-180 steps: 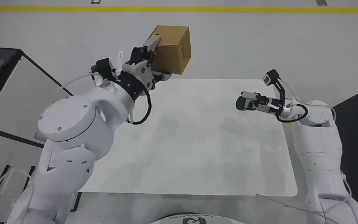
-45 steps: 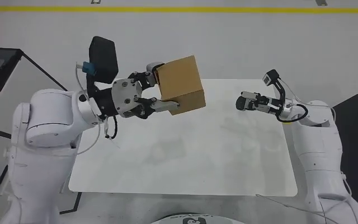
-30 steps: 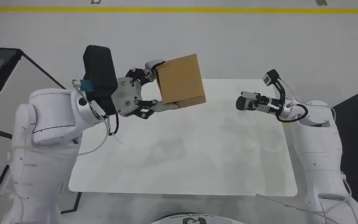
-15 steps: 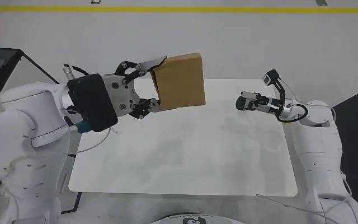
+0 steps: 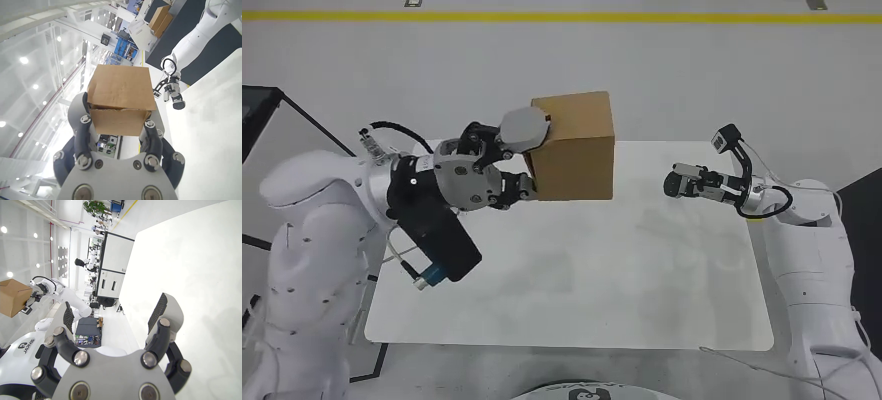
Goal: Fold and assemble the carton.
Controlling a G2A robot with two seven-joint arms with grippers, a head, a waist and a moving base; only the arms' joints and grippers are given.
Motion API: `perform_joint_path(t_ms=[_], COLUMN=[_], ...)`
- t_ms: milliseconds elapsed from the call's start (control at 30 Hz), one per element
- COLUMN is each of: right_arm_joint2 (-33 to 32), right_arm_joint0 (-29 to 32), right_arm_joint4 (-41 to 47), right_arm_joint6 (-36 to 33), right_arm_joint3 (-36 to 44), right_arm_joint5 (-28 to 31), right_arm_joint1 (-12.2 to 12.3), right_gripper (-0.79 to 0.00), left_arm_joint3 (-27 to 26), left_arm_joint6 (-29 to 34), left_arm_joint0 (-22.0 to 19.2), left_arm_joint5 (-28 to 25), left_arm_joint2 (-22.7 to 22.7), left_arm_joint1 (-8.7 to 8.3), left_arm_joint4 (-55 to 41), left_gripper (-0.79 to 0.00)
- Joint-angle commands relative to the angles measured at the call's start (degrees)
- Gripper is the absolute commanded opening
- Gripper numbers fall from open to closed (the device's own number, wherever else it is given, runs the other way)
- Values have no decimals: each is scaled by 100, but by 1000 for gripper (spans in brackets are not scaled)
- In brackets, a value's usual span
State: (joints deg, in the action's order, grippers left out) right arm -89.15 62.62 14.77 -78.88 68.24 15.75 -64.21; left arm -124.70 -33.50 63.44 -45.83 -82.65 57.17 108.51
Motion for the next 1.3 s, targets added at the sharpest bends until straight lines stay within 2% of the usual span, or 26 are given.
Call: perform_joint_path(t_ms=[0, 100, 200, 267, 467, 600, 667, 733, 1000, 1267], right_arm_joint2=[0, 0, 0, 0, 0, 0, 0, 0, 0, 0], right_arm_joint0=[0, 0, 0, 0, 0, 0, 0, 0, 0, 0], right_arm_joint4=[0, 0, 0, 0, 0, 0, 0, 0, 0, 0], right_arm_joint6=[0, 0, 0, 0, 0, 0, 0, 0, 0, 0], right_arm_joint3=[0, 0, 0, 0, 0, 0, 0, 0, 0, 0], right_arm_joint5=[0, 0, 0, 0, 0, 0, 0, 0, 0, 0], right_arm_joint1=[0, 0, 0, 0, 0, 0, 0, 0, 0, 0], right_gripper=[0, 0, 0, 0, 0, 0, 0, 0, 0, 0], left_arm_joint3=[65, 220, 389, 584, 325, 32, -105, -212, -212, -351], left_arm_joint6=[-272, -378, 97, 765, 3134, 4196, 4705, 5028, 5028, 5313], left_arm_joint0=[60, 173, 295, 454, 697, 694, 661, 603, 603, 946], left_arm_joint5=[170, 162, -20, -209, -79, 527, 787, 902, 902, 1172], left_arm_joint2=[-5, -22, -99, -155, -151, -167, -192, -243, -243, -332], left_arm_joint1=[-21, -37, -24, 4, 31, 19, 4, -11, -11, -28], left_arm_joint4=[225, 57, -652, -1642, -4536, -6100, -6576, -6752, -6752, -6568], left_gripper=[-785, -785, -785, -785, -785, -785, -785, -785, -785, -785])
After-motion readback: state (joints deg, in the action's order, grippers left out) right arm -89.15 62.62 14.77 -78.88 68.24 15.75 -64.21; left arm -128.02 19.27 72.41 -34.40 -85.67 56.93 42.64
